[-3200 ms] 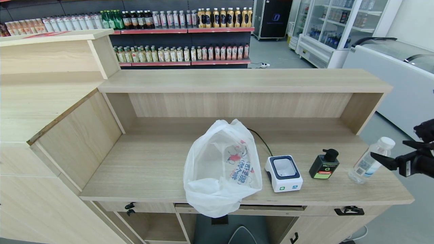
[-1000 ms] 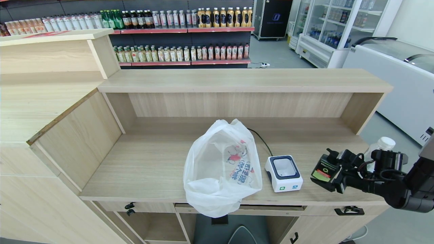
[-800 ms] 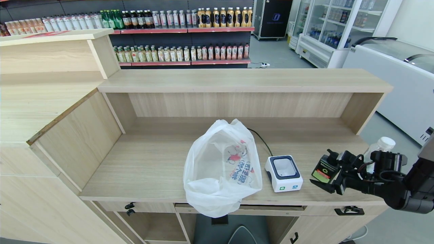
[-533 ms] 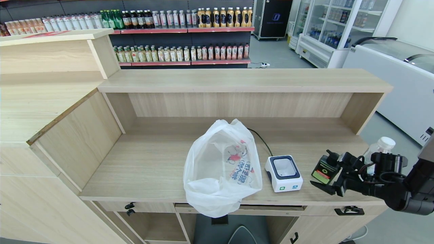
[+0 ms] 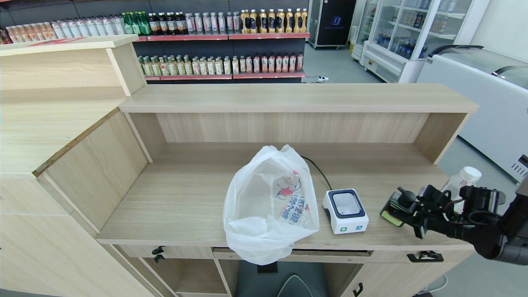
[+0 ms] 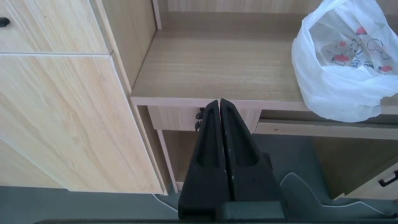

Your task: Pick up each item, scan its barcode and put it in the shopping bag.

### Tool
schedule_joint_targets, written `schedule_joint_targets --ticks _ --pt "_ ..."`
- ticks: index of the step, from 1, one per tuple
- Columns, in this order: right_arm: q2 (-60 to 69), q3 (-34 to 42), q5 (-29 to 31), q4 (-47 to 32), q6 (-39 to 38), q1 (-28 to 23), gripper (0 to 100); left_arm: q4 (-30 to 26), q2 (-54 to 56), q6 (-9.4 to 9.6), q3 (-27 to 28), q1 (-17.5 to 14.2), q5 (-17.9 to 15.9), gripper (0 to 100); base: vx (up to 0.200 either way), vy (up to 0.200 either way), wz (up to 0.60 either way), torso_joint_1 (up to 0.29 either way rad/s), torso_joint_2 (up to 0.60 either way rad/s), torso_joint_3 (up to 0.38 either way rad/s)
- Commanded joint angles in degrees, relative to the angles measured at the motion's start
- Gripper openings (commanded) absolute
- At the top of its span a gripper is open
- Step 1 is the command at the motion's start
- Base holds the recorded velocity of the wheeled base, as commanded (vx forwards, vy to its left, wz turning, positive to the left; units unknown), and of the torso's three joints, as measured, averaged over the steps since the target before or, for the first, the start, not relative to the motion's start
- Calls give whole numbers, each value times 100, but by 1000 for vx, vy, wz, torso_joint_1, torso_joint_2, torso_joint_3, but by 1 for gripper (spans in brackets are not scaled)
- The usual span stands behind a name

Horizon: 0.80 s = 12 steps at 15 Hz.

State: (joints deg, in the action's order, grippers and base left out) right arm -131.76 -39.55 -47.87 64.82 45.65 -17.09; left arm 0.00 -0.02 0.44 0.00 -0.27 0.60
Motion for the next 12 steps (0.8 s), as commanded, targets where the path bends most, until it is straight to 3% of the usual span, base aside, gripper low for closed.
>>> schedule_joint_targets --ticks 1,3,6,8,10,12 --pt "194 114 -3 101 -57 -137 0 0 2 0 0 0 2 0 0 0 0 0 0 0" --pt "660 272 -12 119 -443 -251 0 0 2 0 0 0 2 0 0 0 0 0 0 0" --pt "2304 386 -565 277 -1217 -567 0 0 2 0 0 0 2 0 0 0 0 0 0 0" --pt "3095 676 -636 198 -1305 -594 0 0 2 0 0 0 2 0 0 0 0 0 0 0" --pt "3516 764 -627 189 -1067 -585 0 0 2 0 0 0 2 0 0 0 0 0 0 0" --pt "4149 1063 -759 224 295 -611 0 0 2 0 0 0 2 0 0 0 0 0 0 0"
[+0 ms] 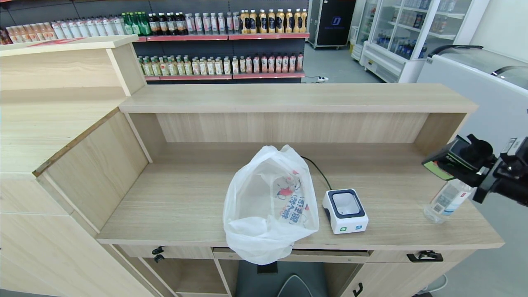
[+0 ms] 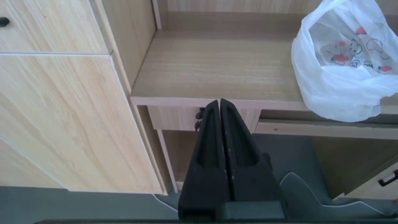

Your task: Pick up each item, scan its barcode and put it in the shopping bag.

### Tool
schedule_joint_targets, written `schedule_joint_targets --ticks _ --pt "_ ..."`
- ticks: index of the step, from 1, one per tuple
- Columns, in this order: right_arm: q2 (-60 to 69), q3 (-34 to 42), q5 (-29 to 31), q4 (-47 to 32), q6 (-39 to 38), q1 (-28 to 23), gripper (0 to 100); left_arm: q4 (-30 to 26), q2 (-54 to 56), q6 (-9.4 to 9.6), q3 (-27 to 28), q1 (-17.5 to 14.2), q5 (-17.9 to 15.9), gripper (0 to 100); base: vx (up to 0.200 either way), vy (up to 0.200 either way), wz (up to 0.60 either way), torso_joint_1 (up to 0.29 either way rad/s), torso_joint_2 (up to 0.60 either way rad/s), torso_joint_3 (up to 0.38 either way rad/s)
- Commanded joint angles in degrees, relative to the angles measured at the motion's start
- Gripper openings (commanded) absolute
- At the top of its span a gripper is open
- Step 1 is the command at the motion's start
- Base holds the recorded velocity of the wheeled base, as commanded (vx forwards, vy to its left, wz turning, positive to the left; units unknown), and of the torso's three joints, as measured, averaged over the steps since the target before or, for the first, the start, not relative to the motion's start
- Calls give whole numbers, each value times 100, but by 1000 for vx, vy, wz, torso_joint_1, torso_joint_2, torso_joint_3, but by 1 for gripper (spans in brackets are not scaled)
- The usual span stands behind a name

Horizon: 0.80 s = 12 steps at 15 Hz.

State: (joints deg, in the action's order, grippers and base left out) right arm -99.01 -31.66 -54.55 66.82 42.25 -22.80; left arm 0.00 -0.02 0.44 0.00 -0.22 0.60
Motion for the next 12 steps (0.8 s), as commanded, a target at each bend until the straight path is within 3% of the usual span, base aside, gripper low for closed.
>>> schedule_joint_targets --ticks 1,2,3,5,7,9,10,11,12 --pt "1007 292 -504 51 1514 -58 0 0 2 0 0 -4 2 0 0 0 0 0 0 0" --pt "1130 292 -1180 -2 2235 -164 0 0 2 0 0 -4 2 0 0 0 0 0 0 0" --pt "1305 345 -1409 -116 2639 -155 0 0 2 0 0 -4 2 0 0 0 0 0 0 0" --pt "1727 380 -1137 -644 3465 -137 0 0 2 0 0 -4 2 0 0 0 0 0 0 0" --pt "2237 380 -846 -1364 4819 56 0 0 2 0 0 -4 2 0 0 0 0 0 0 0" --pt "2712 362 -723 -2120 6366 777 0 0 2 0 0 -4 2 0 0 0 0 0 0 0" --pt "2931 353 -609 -2305 7016 1471 0 0 2 0 0 -4 2 0 0 0 0 0 0 0" --pt "3160 353 -205 -2322 7825 2086 0 0 2 0 0 -4 2 0 0 0 0 0 0 0" --pt "3327 362 68 -2331 8326 2350 0 0 2 0 0 -4 2 0 0 0 0 0 0 0"
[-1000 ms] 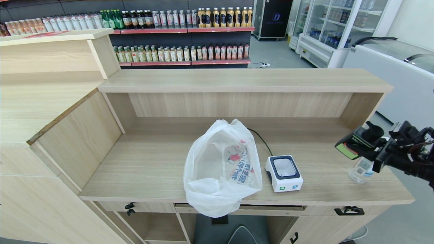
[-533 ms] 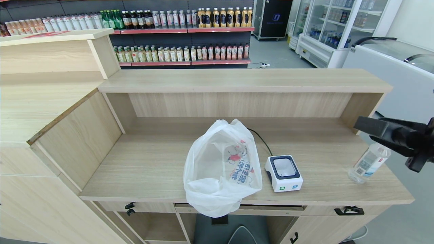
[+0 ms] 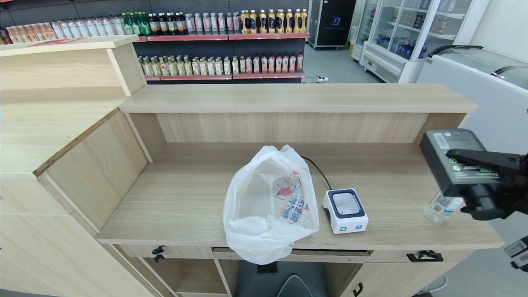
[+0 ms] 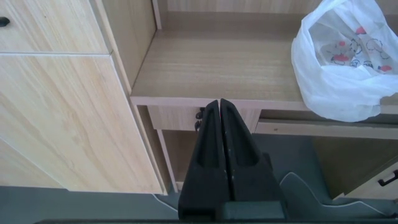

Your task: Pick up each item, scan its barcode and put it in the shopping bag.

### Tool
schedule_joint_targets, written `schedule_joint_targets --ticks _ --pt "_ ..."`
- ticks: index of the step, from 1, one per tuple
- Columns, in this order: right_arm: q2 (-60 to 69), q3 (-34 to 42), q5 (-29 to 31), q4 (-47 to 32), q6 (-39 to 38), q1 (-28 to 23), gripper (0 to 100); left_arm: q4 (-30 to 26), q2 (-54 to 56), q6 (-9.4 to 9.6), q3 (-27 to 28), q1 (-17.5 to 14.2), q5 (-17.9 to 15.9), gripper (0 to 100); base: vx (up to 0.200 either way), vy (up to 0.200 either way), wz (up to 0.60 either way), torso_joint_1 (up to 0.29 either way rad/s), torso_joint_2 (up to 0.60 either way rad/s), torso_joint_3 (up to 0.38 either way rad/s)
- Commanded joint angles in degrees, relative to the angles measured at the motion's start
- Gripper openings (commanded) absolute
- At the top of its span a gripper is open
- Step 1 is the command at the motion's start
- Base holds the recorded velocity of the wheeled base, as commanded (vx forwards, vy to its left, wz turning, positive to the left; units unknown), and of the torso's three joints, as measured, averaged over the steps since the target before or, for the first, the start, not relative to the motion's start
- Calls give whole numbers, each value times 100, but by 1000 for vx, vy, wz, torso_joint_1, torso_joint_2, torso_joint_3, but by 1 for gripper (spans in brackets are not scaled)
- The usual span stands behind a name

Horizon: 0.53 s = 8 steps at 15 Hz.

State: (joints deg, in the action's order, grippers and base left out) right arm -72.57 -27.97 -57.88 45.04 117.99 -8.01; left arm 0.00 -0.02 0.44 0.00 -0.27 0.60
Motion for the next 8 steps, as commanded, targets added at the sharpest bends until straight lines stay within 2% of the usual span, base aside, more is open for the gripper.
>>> schedule_joint_targets --ticks 1,3,6,8 --pt "850 -7 778 -163 1525 1469 0 0 2 0 0 0 2 0 0 0 0 0 0 0" --pt "806 10 1033 -163 1982 2269 0 0 2 0 0 0 2 0 0 0 0 0 0 0" --pt "762 54 1042 -163 2518 3315 0 0 2 0 0 0 2 0 0 0 0 0 0 0" --pt "771 63 1121 -171 3037 3833 0 0 2 0 0 0 2 0 0 0 0 0 0 0"
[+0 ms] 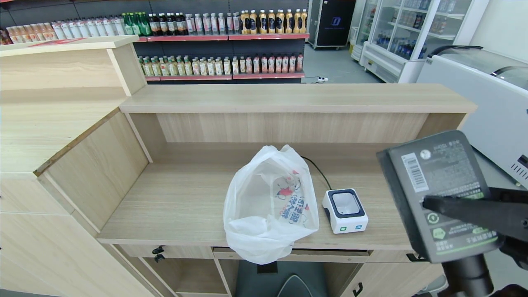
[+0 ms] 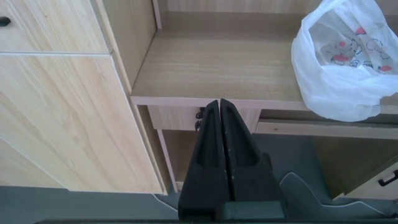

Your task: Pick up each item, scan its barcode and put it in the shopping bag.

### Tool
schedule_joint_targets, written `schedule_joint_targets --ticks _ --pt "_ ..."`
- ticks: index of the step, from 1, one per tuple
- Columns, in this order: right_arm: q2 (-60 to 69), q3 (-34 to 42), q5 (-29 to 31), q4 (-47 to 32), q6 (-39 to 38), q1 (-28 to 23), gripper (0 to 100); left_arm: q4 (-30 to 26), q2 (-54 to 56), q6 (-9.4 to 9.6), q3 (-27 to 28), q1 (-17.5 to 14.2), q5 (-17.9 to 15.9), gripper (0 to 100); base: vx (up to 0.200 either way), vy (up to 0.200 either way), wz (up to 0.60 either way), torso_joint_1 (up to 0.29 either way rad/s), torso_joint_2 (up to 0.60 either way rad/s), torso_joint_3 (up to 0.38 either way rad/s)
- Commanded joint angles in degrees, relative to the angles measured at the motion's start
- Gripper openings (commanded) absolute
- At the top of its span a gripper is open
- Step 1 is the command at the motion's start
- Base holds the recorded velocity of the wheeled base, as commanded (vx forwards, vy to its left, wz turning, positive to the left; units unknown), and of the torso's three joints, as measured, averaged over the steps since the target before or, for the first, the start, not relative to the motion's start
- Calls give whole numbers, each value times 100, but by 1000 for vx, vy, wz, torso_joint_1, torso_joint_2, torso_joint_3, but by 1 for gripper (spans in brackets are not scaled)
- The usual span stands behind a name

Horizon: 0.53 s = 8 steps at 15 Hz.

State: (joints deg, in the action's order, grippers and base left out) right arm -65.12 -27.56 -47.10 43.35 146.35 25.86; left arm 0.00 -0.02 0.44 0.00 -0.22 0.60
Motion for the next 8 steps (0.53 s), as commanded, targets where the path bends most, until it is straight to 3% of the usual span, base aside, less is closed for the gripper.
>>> schedule_joint_targets --ticks 1,3,8 --pt "26 40 61 -11 298 561 0 0 2 0 0 -4 2 0 0 0 0 0 0 0" --pt "17 128 316 -230 298 701 0 0 2 0 0 -4 2 0 0 0 0 0 0 0" --pt "26 93 325 -389 52 754 0 0 2 0 0 -4 2 0 0 0 0 0 0 0"
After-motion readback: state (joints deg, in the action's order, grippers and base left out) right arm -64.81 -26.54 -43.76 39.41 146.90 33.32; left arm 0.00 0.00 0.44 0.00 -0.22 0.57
